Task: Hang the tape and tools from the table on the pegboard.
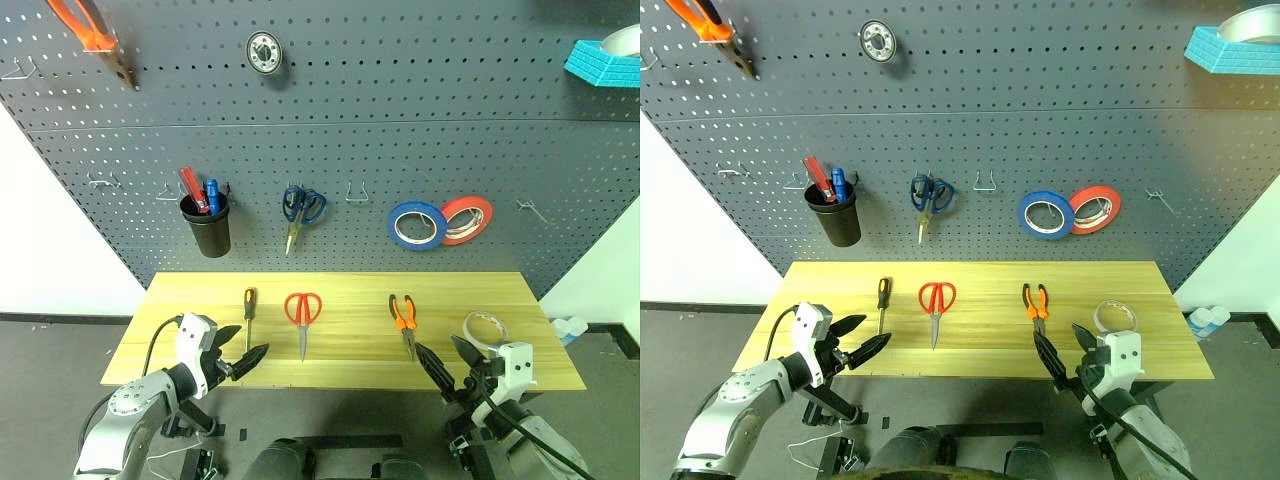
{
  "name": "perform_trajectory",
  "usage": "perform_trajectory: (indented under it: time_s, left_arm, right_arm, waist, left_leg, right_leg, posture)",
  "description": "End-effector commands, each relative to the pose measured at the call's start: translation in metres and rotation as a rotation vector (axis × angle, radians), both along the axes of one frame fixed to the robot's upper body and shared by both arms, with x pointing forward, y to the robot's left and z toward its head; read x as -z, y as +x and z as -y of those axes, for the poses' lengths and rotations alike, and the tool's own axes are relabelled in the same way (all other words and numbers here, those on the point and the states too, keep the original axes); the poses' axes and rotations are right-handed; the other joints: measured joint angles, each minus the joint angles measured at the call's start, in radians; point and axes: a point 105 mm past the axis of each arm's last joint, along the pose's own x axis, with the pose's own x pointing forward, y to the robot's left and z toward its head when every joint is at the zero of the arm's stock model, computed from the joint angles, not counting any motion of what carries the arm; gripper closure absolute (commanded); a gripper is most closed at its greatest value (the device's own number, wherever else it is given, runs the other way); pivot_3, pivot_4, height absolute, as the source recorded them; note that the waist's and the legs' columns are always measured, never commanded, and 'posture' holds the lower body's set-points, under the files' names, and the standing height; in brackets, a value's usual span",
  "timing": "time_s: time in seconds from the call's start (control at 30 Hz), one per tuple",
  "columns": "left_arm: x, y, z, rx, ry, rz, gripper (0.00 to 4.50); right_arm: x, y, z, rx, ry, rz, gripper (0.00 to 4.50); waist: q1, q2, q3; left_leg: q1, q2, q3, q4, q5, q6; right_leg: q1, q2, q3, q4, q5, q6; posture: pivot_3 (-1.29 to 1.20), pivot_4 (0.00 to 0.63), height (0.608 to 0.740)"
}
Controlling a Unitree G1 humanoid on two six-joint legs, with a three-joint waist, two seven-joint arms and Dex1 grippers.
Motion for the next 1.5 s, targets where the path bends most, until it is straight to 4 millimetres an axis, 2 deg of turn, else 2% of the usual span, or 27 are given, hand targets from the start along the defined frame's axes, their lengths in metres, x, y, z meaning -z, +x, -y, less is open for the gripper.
perform_trajectory:
  time_s: [0.03,0.6,0.73,1.07,1.33,1.5]
  left_arm:
    - [-0.013,0.004,0.004,0.019,-0.009,0.048,0.06]
    - [-0.014,0.001,0.003,0.014,-0.006,0.048,0.06]
    - [-0.015,-0.003,0.007,0.054,0.015,0.059,0.06]
    - [-0.023,-0.040,0.041,0.254,0.134,0.156,0.06]
    - [-0.027,-0.062,0.051,0.336,0.199,0.198,0.06]
    - [-0.037,-0.076,0.056,0.374,0.199,0.212,0.06]
  right_arm:
    - [-0.008,0.003,-0.001,-0.003,0.001,0.037,0.00]
    - [-0.007,0.003,0.001,-0.003,-0.004,0.036,0.00]
    - [-0.008,0.004,0.007,0.030,-0.026,0.042,0.00]
    - [-0.012,0.015,0.038,0.219,-0.153,0.055,0.00]
    - [-0.020,0.017,0.063,0.378,-0.261,0.035,0.00]
    - [-0.029,0.019,0.068,0.393,-0.304,0.013,0.00]
  waist:
    - [0.000,0.000,0.000]
    - [0.000,-0.001,0.002]
    - [0.000,-0.001,0.003]
    - [-0.001,-0.002,0.005]
    - [-0.003,0.000,0.006]
    - [-0.022,0.000,0.023]
  left_leg:
    - [0.000,0.000,0.000,0.000,0.000,0.000]
    - [0.000,0.000,0.000,-0.001,0.000,0.000]
    - [0.000,0.000,0.000,-0.001,0.000,0.000]
    - [0.000,0.000,0.003,-0.004,0.000,0.000]
    - [0.000,0.000,0.005,-0.006,0.000,0.000]
    - [0.000,0.001,0.005,-0.006,-0.001,0.000]
  right_leg:
    - [0.000,0.000,0.000,0.000,0.000,0.000]
    - [0.000,0.000,0.000,-0.001,-0.001,0.000]
    - [0.000,0.000,0.000,-0.001,-0.001,0.000]
    - [-0.001,-0.001,0.003,-0.002,-0.002,-0.001]
    - [-0.002,-0.001,0.004,-0.003,-0.002,-0.001]
    - [-0.002,-0.001,0.004,-0.002,-0.003,-0.001]
  posture:
    - [0.02,0.000,0.740]
    - [0.03,0.000,0.740]
    - [0.03,0.000,0.740]
    - [0.01,0.000,0.740]
    - [-0.02,0.002,0.740]
    - [-0.05,0.053,0.740]
